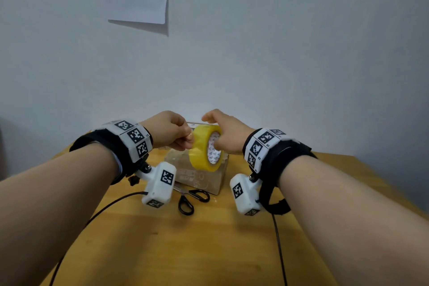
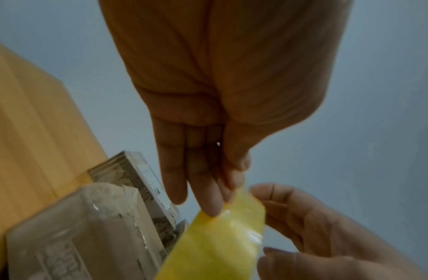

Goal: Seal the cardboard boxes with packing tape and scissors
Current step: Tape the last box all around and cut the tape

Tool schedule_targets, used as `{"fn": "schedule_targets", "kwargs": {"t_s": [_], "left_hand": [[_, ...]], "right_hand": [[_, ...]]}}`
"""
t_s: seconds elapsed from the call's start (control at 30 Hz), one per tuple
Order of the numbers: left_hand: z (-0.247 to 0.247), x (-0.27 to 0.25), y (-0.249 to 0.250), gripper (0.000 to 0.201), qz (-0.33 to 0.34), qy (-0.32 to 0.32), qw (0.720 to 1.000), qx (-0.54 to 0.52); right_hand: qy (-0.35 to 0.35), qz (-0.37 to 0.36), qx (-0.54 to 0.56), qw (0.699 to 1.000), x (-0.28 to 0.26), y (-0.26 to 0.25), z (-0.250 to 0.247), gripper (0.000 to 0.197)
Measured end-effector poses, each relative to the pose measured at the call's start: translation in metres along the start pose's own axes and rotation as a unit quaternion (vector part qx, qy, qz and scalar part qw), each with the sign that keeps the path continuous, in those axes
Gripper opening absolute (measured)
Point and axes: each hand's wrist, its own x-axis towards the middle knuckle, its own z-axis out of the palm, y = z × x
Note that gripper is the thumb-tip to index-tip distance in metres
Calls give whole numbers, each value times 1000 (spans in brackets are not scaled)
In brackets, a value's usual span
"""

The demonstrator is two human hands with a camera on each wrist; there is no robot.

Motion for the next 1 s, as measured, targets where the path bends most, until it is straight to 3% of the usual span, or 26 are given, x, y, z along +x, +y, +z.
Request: {"fn": "schedule_targets", "kwargs": {"t_s": [0.1, 0.2, 0.33, 0.47, 0.63, 0.77, 0.87, 0.93, 1.0], "left_hand": [[3, -3, 2, 24, 17, -17, 1000, 11], [3, -3, 1, 24, -1, -22, 999, 27], [6, -5, 0, 24, -42, -31, 999, -1], [6, -7, 0, 13, -56, -46, 997, -4], [4, -4, -4, 15, -61, -45, 995, 65], [-3, -4, 0, 15, -94, -92, 982, 133], [-2, -1, -1, 11, -100, -51, 981, 160], [2, 1, -2, 14, -98, -21, 986, 132], [6, 3, -4, 17, -94, -14, 992, 79]], "right_hand": [[-20, -17, -64, 998, 3, -2, 4, 71], [-33, -8, -147, 988, 1, 0, 6, 24], [-16, -22, -59, 998, -6, 2, 11, 16], [-1, -23, -31, 999, -6, 4, 13, 18], [3, -17, -88, 996, -6, 7, 17, 16], [-48, -6, -45, 998, -10, 8, 16, 44], [-110, 26, 61, 992, -15, 0, 12, 58], [-117, 28, 83, 989, -16, -3, 11, 53], [-116, 27, 84, 989, -19, -3, 6, 37]]}}
